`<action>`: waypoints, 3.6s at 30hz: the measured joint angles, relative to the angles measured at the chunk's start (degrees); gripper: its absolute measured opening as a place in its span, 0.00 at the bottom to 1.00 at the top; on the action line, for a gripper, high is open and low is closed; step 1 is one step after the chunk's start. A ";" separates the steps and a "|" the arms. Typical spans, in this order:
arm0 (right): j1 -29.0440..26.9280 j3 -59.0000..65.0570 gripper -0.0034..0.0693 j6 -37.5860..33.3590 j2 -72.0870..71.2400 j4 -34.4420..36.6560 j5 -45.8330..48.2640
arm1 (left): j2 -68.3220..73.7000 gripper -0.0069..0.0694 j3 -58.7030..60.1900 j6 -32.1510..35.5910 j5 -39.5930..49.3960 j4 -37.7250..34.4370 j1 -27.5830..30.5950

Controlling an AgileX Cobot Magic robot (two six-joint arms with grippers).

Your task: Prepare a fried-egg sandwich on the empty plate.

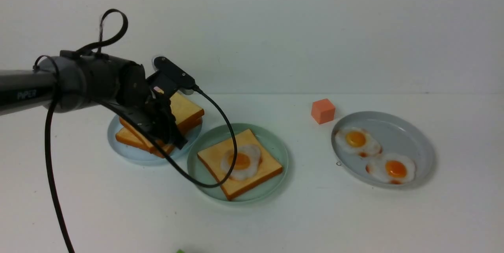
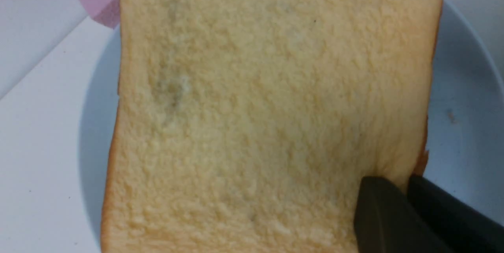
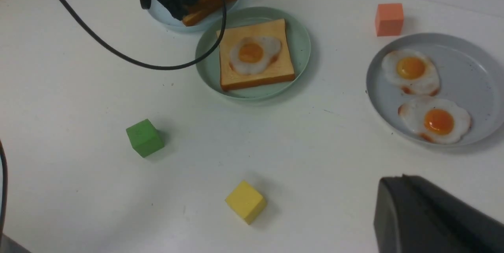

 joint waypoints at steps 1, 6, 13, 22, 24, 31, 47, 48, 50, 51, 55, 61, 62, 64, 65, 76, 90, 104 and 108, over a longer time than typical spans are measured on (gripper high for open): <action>0.00 0.00 0.06 0.00 0.00 0.00 0.00 | -0.32 0.12 0.00 0.00 0.18 0.37 -0.18; 0.00 0.00 0.07 0.00 0.00 0.00 0.47 | -4.54 0.12 0.33 0.00 1.51 2.55 -2.32; 0.00 0.00 0.08 0.00 0.00 -0.17 1.99 | -13.18 0.12 0.54 -1.96 6.35 1.96 -4.10; 0.00 0.00 0.08 -1.29 0.00 -0.42 5.06 | -19.06 0.12 10.18 -2.15 3.16 -1.29 -15.34; 0.00 0.00 0.09 -1.47 0.00 -0.80 5.16 | -18.11 0.12 12.20 -2.15 1.30 -1.53 -18.04; 0.00 0.00 0.10 -1.49 0.00 -1.63 5.16 | -14.44 0.12 12.93 -2.15 -1.24 -1.41 -19.66; 0.00 0.00 0.11 -2.58 0.00 -2.53 4.98 | -11.62 0.13 12.93 -1.53 -1.25 -2.17 -19.66; 0.00 0.00 0.11 -2.58 0.00 -2.53 4.98 | -11.62 0.16 12.93 -1.53 -1.25 -2.17 -19.66; 0.00 0.00 0.11 -2.58 0.00 -2.53 4.98 | -11.62 0.22 12.93 -1.53 -1.25 -2.19 -19.66; 0.00 0.00 0.11 -2.58 0.00 -2.53 4.98 | -11.62 0.25 12.93 -1.53 -1.25 -2.19 -19.66; 0.00 0.00 0.11 -2.62 0.00 -2.07 4.98 | -11.62 0.55 12.93 -1.53 -1.31 -2.23 -19.66; 0.00 0.00 0.11 -2.66 0.00 -1.90 4.98 | -12.46 0.75 12.93 -4.23 -1.25 -4.03 -19.66; 0.00 0.00 0.11 -2.66 0.00 -1.90 4.98 | -13.47 0.76 12.93 -6.16 -1.21 -5.01 -19.66; 0.00 0.00 0.11 -2.66 0.00 -1.90 4.98 | -14.45 0.75 12.93 -7.58 -1.21 -5.72 -19.66; 0.00 0.00 0.12 -2.66 0.00 -1.90 4.98 | -17.33 0.71 12.87 -10.26 -1.08 -6.89 -19.66; 0.00 0.00 0.13 -2.66 0.00 -1.69 4.98 | -55.07 0.07 17.16 -15.53 0.68 -9.37 -19.66; 0.00 0.00 0.03 -2.66 0.00 -1.43 4.57 | -105.33 0.07 59.57 -22.50 -14.53 -11.52 -19.66; 0.00 0.00 0.03 -2.66 0.00 2.64 6.55 | -109.98 0.07 64.95 -22.50 -9.71 -11.91 -19.66; 0.00 0.00 0.03 -2.66 0.00 2.67 6.74 | -109.98 0.07 64.95 -22.50 -7.59 -11.91 -19.66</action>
